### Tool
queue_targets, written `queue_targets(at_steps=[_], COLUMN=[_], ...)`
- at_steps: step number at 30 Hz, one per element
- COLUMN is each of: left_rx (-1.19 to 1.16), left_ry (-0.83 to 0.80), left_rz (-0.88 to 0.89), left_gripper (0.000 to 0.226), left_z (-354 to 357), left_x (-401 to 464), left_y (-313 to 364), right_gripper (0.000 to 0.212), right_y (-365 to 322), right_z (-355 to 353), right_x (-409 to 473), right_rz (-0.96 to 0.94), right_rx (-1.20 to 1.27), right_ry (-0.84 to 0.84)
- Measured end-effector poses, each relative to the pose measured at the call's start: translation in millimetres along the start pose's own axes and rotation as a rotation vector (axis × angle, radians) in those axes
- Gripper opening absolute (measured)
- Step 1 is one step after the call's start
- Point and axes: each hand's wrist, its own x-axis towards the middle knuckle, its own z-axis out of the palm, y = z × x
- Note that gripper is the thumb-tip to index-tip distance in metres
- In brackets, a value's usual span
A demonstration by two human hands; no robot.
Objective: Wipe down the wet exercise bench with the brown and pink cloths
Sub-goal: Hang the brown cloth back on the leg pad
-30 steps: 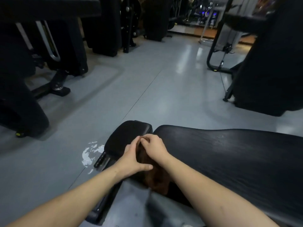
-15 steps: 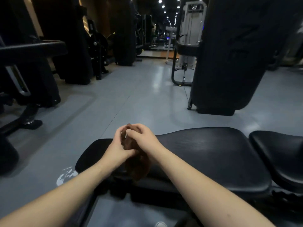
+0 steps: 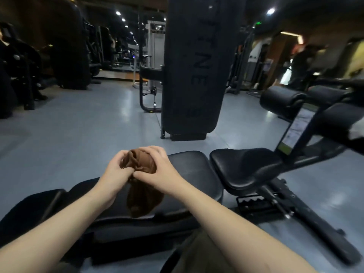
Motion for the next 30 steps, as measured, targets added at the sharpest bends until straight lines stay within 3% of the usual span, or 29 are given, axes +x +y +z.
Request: queue_targets(at_steps=[4,8,14,20,25,30], left_rx=[0.007,0.0,-0.013,0.005,-0.029,-0.11], left_ry=[-0.108,-0.232,-0.454,-0.74,-0.951,-1.184], left_rz=[0.043,0.08,0.144,0.177,0.224,0.269], left_gripper=[0.047,0.042,0.038,0.052,0.063,0.051], left_z=[31.7,65.4,134.8,221.3,294.0,352.4], left_x=[9.5,21.7,38.4,42.3,34.1,35.5], left_y=[11.3,25.9,56.8,101.5,142.4,181.0], right_gripper=[0.068,0.077,0.072,0.05,0.056,0.049], right_y=[6.1,12.4,15.3,17.3,21.6,8.4], right_z=[-46.2,-90.9,-163.0,-247.5,-317.4,-383.0], right_x=[-18.3,-32.8,-63.5,-103.5,-123.4,-138.7], right_rz=[0.134,0.256,0.301,0.288,0.284,0.264], right_rx=[0.041,0.342,0.494,0.216,-0.103,-0.238], right_ry=[0.098,0.123,0.195,0.398,0.593,0.662])
